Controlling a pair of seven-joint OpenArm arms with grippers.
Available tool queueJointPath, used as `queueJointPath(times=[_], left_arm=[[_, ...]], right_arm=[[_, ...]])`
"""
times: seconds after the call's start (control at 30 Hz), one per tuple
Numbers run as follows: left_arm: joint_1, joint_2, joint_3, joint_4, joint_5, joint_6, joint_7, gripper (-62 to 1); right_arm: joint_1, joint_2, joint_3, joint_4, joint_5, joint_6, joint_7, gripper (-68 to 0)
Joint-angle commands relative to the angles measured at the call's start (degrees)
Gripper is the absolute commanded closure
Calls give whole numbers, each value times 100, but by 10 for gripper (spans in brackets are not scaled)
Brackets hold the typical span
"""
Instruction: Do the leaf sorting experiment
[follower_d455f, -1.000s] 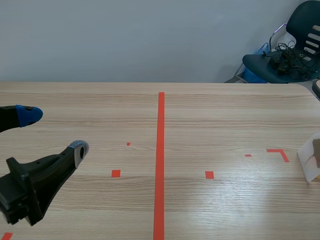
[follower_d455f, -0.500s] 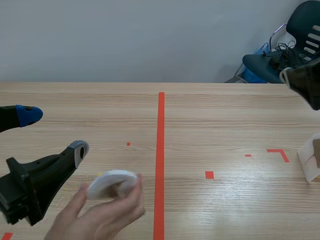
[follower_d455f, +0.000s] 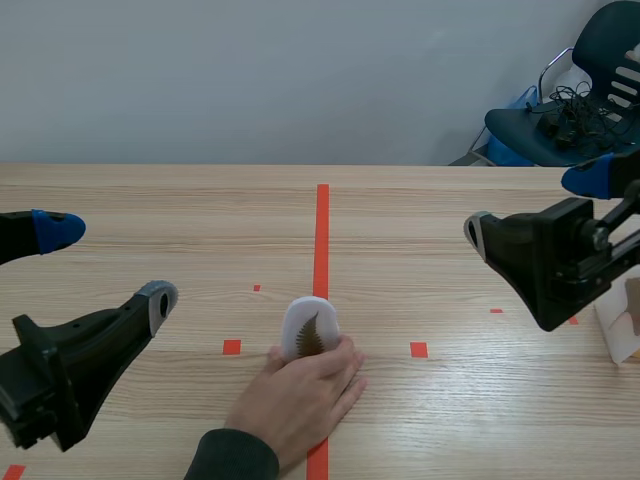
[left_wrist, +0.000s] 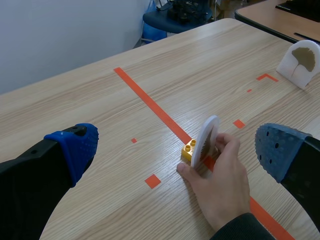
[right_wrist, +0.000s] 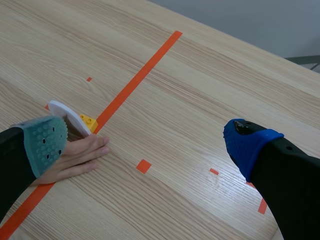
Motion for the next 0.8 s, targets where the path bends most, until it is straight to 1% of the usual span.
queueJointPath(times=[0.0, 0.1, 0.3, 0.37, 0.4, 0.47, 0.53, 0.57, 0.63, 0.77], left_arm=[[-33, 39, 17, 61, -50, -17, -57, -623], [-35, 39, 17, 61, -52, -42, -57, -623], [-116, 42, 50, 61, -50, -323, -46, -623], [-245, 44, 155, 61, -42, -319, 103, -623], [-339, 46, 225, 55, 17, -315, 238, -623], [-562, 46, 400, -33, 238, -315, 444, -623], [-789, 46, 616, -247, 540, -310, 452, -623], [-909, 46, 734, -411, 610, -313, 428, -623], [-1178, 79, 973, -807, 614, -313, 413, -623], [-1838, 363, 1429, -1792, 614, -313, 369, -623]], right_arm=[[153, 125, 68, -48, 87, -33, 107, -655], [153, 129, 66, -48, 83, -33, 81, -655], [153, 127, 66, -48, 83, -33, 101, -655], [153, 127, 66, -48, 83, -33, 101, -655], [153, 127, 66, -48, 83, -33, 101, -655], [153, 127, 66, -48, 57, -33, 101, -655], [153, 127, 66, -48, 24, -35, 103, -655], [153, 127, 66, -48, 22, -35, 105, -655], [153, 125, 66, -48, 22, -35, 105, -655], [153, 125, 66, -48, 20, -35, 101, -655]])
